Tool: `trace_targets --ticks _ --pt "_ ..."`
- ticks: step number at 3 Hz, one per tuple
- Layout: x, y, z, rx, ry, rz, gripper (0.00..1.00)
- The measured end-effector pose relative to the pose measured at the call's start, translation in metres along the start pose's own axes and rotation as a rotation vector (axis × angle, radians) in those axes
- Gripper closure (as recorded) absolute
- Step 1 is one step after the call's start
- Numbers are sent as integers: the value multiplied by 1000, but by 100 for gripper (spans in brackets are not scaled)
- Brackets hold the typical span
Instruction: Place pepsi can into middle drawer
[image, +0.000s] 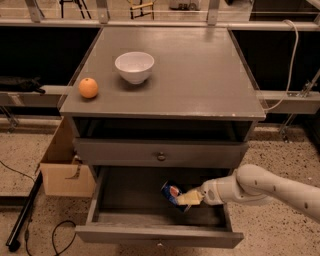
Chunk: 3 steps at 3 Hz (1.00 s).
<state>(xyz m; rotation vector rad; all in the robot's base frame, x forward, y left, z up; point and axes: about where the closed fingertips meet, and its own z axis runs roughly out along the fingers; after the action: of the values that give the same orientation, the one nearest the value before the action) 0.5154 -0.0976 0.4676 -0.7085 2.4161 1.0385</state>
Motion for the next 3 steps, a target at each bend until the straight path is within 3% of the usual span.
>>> trace_targets --ticks 1,3 --pt "0 0 0 0 1 0 100" --pt "9 -8 17 44 93 12 100"
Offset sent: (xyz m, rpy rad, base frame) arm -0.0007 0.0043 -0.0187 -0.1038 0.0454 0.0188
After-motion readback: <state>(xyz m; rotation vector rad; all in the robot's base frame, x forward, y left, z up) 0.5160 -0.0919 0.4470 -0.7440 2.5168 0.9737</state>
